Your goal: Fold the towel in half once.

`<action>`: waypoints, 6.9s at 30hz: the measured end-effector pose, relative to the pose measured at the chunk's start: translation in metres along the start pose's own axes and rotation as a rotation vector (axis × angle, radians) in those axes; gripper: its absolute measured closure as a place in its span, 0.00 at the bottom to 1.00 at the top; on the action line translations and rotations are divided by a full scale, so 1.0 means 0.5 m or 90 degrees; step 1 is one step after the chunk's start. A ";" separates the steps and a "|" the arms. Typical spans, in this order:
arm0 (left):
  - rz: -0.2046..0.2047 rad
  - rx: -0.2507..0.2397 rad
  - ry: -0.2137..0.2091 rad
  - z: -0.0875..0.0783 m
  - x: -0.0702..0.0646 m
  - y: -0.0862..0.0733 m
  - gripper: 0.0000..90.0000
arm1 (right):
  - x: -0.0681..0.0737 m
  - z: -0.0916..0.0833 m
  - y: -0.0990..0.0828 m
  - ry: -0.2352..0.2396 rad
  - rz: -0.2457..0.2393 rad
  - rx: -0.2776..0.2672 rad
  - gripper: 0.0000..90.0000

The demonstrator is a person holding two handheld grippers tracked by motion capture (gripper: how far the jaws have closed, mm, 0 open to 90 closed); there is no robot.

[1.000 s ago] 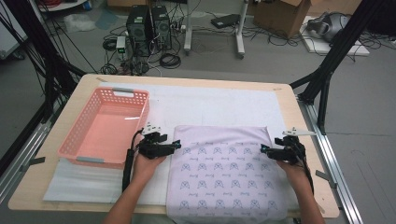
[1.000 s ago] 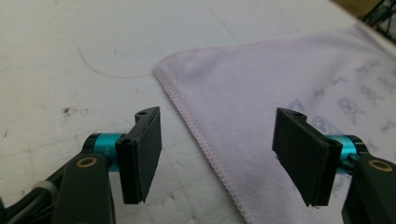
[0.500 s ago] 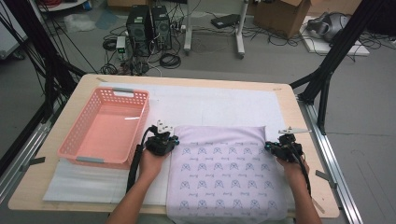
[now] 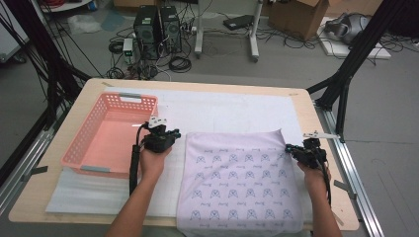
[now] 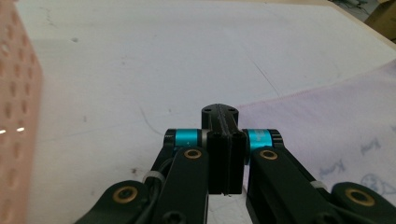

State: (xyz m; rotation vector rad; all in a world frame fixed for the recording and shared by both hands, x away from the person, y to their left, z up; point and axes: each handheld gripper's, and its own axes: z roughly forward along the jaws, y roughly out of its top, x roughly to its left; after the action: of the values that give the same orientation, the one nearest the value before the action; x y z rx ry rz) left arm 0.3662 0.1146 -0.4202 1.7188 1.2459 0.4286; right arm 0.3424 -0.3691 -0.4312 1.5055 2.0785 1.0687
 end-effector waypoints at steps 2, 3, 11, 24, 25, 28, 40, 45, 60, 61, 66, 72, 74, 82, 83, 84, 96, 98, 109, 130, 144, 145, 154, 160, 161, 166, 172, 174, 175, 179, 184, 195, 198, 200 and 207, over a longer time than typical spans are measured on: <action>0.025 0.031 -0.010 0.007 -0.006 -0.008 1.00 | 0.003 0.005 0.000 0.000 -0.008 0.007 0.98; 0.027 0.038 -0.017 0.013 -0.011 -0.015 0.99 | 0.004 0.007 0.000 0.001 -0.009 0.009 0.98; 0.038 0.094 -0.048 0.061 -0.046 -0.046 0.47 | 0.001 0.010 -0.001 0.001 -0.001 0.015 0.98; 0.066 0.070 0.013 0.053 -0.058 -0.035 0.97 | 0.003 0.012 0.000 0.007 -0.005 0.013 0.98; 0.046 0.058 0.010 0.047 -0.048 -0.028 0.97 | 0.002 0.011 0.001 0.008 -0.006 0.006 0.98; 0.038 0.030 0.010 0.036 -0.041 0.001 0.97 | 0.007 0.009 0.010 0.006 -0.010 -0.016 0.98; 0.016 -0.029 -0.026 0.019 -0.024 0.056 0.96 | 0.009 -0.014 0.073 0.013 -0.003 -0.088 0.98; 0.029 -0.002 -0.045 0.007 -0.028 0.037 0.96 | 0.006 -0.021 0.056 0.036 0.002 -0.078 0.98; 0.055 -0.007 -0.095 -0.054 -0.048 -0.026 0.96 | 0.017 -0.074 0.006 0.086 -0.015 -0.078 0.97; 0.057 -0.004 -0.096 -0.057 -0.047 -0.029 0.96 | 0.018 -0.076 0.003 0.086 -0.018 -0.078 0.97; 0.066 0.003 -0.106 -0.072 -0.052 -0.051 0.96 | 0.024 -0.087 -0.014 0.091 -0.030 -0.072 0.97; 0.068 0.014 -0.117 -0.085 -0.053 -0.083 0.96 | 0.035 -0.100 -0.038 0.096 -0.045 -0.060 0.97; 0.068 0.015 -0.121 -0.088 -0.054 -0.093 0.96 | 0.038 -0.103 -0.047 0.097 -0.050 -0.055 0.97; 0.070 0.025 -0.136 -0.103 -0.059 -0.136 0.96 | 0.049 -0.119 -0.089 0.101 -0.061 -0.041 0.97; 0.068 0.027 -0.137 -0.104 -0.059 -0.139 0.96 | 0.050 -0.121 -0.095 0.100 -0.064 -0.040 0.97; 0.072 0.031 -0.141 -0.108 -0.060 -0.147 0.96 | 0.050 -0.123 -0.097 0.101 -0.063 -0.038 0.97; 0.038 0.013 -0.136 -0.091 -0.053 -0.108 0.53 | 0.062 -0.122 -0.086 0.085 -0.030 -0.041 0.69; 0.031 0.010 -0.124 -0.077 -0.051 -0.090 0.49 | 0.065 -0.118 -0.064 0.071 -0.030 -0.044 0.64; 0.024 0.067 -0.120 -0.034 -0.050 -0.092 0.95 | 0.070 -0.038 -0.025 0.044 -0.045 0.057 0.96; 0.074 -0.013 -0.217 -0.187 -0.095 -0.156 0.96 | 0.103 -0.204 -0.130 0.108 -0.084 -0.061 0.97; 0.062 -0.015 -0.200 -0.193 -0.079 -0.177 0.57 | 0.092 -0.215 -0.162 0.124 -0.039 -0.035 0.72; 0.062 -0.019 -0.197 -0.190 -0.076 -0.171 0.56 | 0.089 -0.219 -0.153 0.123 -0.035 -0.057 0.73; 0.046 -0.022 -0.180 -0.140 -0.050 -0.136 0.57 | 0.084 -0.197 -0.114 0.115 -0.037 -0.091 0.70; 0.036 0.011 -0.172 -0.117 -0.052 -0.140 0.69 | 0.073 -0.223 -0.112 0.082 -0.046 -0.121 0.70; 0.040 0.018 -0.170 -0.115 -0.055 -0.142 0.70 | 0.070 -0.226 -0.112 0.076 -0.050 -0.124 0.71; 0.073 0.052 -0.154 -0.095 -0.076 -0.150 0.67 | 0.068 -0.223 -0.118 0.056 -0.041 -0.110 0.72; 0.110 0.087 -0.081 -0.082 -0.096 -0.150 0.95 | 0.066 -0.167 -0.120 0.021 -0.020 -0.050 0.78; 0.115 0.084 -0.067 -0.085 -0.093 -0.149 0.96 | 0.066 -0.147 -0.113 0.021 -0.020 -0.036 0.78; 0.113 0.078 -0.063 -0.088 -0.091 -0.148 0.96 | 0.068 -0.136 -0.110 0.024 -0.021 -0.028 0.77; 0.099 0.063 -0.056 -0.095 -0.080 -0.145 0.96 | 0.080 -0.081 -0.099 0.015 -0.049 0.018 0.61; 0.101 0.065 -0.056 -0.093 -0.078 -0.147 0.96 | 0.081 -0.057 -0.090 -0.074 -0.119 0.035 0.88; 0.030 0.065 -0.124 -0.090 -0.050 -0.147 0.48 | 0.054 -0.099 -0.102 0.028 0.018 -0.021 0.57; 0.047 0.084 -0.136 -0.084 -0.058 -0.147 0.46 | 0.072 -0.104 -0.121 0.033 -0.024 0.015 0.53; 0.059 0.088 -0.147 -0.083 -0.067 -0.149 0.47 | 0.082 -0.098 -0.135 0.021 -0.055 0.045 0.53; 0.121 0.094 -0.086 -0.084 -0.091 -0.153 0.71 | 0.107 -0.099 -0.135 0.026 -0.097 0.056 0.83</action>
State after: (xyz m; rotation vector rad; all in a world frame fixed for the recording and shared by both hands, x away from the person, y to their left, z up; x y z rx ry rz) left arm 0.2748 0.0984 -0.4526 1.9674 1.0440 0.3310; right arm 0.2462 -0.3479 -0.4420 1.3496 2.2553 0.9706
